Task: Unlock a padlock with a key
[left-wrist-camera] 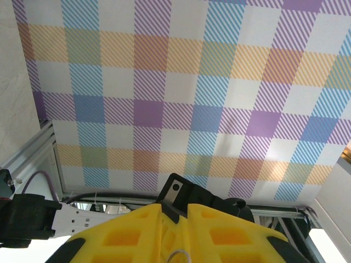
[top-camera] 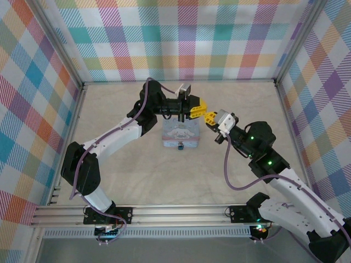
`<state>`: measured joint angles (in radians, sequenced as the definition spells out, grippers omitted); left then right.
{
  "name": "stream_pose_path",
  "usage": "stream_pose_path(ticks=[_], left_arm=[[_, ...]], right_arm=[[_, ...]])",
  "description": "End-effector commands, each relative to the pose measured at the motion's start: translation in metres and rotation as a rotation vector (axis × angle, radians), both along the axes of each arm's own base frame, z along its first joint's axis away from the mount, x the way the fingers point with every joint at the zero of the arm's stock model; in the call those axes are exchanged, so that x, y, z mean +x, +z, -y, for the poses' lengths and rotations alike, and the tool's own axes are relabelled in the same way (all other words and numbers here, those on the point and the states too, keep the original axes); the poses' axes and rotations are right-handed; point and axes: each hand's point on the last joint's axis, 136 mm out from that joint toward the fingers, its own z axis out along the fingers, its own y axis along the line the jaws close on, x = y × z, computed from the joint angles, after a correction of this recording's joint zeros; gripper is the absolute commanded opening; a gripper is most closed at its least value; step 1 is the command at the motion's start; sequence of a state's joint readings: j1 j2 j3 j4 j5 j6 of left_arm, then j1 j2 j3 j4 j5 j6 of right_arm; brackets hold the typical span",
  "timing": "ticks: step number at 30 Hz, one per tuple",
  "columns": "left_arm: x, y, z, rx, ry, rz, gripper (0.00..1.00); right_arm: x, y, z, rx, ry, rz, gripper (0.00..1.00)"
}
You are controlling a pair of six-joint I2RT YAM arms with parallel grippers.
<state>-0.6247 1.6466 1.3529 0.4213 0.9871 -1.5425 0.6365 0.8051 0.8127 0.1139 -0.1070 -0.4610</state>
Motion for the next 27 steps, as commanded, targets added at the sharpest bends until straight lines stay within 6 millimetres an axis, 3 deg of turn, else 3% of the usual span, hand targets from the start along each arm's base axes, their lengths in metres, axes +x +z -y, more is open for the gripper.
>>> stream_pose_path(ticks=[1,10,15,18,22,27], left_arm=[[-0.005,0.013,-0.003,-0.018,-0.026,0.043,0.42],[-0.012,0.009,-0.002,-0.008,-0.052,0.047,0.57],[-0.020,0.020,0.001,-0.026,-0.078,0.071,0.58],[-0.020,0.024,0.000,-0.031,-0.075,0.077,0.55],[-0.018,0.021,0.000,-0.026,-0.066,0.069,0.37],[-0.013,0.019,-0.002,-0.027,-0.051,0.066,0.26]], right_arm=[[-0.001,0.006,0.001,0.012,-0.008,0.034,0.00],[0.003,0.020,0.007,0.055,-0.049,0.083,0.00],[0.007,0.015,0.001,0.033,-0.037,0.075,0.00],[0.005,0.010,-0.003,0.025,-0.011,0.058,0.00],[0.001,0.002,-0.005,0.002,0.004,0.039,0.00],[-0.004,-0.004,-0.003,-0.018,0.007,0.024,0.00]])
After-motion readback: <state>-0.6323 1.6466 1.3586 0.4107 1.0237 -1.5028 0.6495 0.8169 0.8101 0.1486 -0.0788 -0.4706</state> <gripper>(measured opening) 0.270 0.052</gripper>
